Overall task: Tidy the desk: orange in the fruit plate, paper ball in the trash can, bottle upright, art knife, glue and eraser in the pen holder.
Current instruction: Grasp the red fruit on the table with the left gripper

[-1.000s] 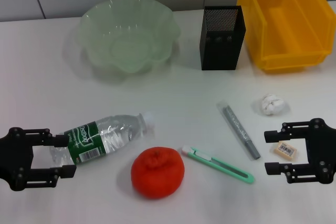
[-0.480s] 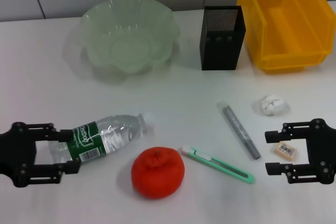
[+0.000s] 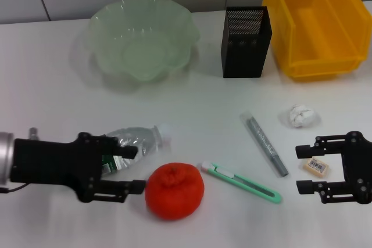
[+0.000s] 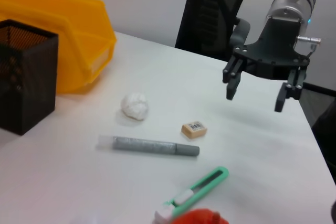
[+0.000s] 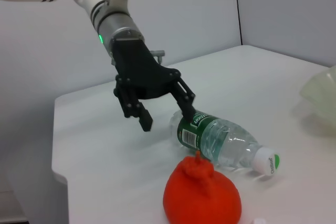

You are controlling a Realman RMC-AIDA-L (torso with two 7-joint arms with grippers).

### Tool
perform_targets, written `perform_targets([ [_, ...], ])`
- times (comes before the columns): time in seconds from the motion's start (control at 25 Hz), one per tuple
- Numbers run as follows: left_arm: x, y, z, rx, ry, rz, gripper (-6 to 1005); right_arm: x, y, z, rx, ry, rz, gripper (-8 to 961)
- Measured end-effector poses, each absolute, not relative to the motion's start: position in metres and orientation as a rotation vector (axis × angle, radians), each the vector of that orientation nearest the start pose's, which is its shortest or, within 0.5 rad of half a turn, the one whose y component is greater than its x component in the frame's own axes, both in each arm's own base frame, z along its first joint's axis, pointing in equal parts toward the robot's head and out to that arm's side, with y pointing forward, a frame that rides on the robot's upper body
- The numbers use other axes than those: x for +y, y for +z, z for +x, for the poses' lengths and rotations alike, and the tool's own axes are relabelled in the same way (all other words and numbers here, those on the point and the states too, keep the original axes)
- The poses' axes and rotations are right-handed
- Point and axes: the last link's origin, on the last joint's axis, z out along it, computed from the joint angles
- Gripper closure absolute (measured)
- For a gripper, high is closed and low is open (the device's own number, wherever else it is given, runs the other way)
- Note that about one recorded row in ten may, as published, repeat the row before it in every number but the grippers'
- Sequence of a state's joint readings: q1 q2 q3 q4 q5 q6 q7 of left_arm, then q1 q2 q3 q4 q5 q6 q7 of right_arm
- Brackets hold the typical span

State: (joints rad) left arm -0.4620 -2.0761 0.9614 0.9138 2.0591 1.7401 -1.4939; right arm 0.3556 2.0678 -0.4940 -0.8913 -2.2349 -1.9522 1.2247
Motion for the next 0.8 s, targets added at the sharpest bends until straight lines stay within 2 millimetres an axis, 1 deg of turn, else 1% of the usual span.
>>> perform_targets([
  [0.04,0.298,0.0,-0.242,-0.439,-0.443,-3.08,291,0.248,0.051,0.306,0.458,0.587,-2.874,300],
  [0.08,0.3,-0.007,-0.236,-0.414,-0.445,-3.081,291,0.248,0.051,0.306,0.459,0.587,-2.874,300],
  [0.12,0.3,-0.011,-0.234,-0.4,-0.446,-3.083,291,0.247,0.051,0.307,0.462,0.587,-2.874,300],
  [0.16,0.3,-0.011,-0.234,-0.4,-0.446,-3.083,292,0.247,0.051,0.307,0.462,0.587,-2.874,300],
  [0.2,0.3,-0.017,-0.231,-0.381,-0.439,-3.092,292,0.247,0.051,0.307,0.464,0.587,-2.874,300],
  [0.24,0.3,-0.017,-0.231,-0.381,-0.439,-3.092,292,0.247,0.051,0.307,0.464,0.587,-2.874,300],
  [0.28,0.3,-0.028,-0.228,-0.368,-0.403,-3.108,292,0.246,0.05,0.307,0.466,0.59,-2.874,300],
  [0.32,0.299,-0.031,-0.227,-0.371,-0.394,-3.114,292,0.246,0.05,0.307,0.466,0.592,-2.875,300],
  [0.44,0.299,-0.034,-0.226,-0.373,-0.387,-3.12,292,0.246,0.05,0.307,0.466,0.592,-2.875,300],
  [0.48,0.3,-0.04,-0.224,-0.378,-0.376,-3.114,292,0.245,0.05,0.306,0.467,0.593,-2.876,300],
  [0.8,0.3,-0.053,-0.226,-0.375,-0.327,-3.08,291,0.246,0.049,0.306,0.466,0.595,-2.877,300],
])
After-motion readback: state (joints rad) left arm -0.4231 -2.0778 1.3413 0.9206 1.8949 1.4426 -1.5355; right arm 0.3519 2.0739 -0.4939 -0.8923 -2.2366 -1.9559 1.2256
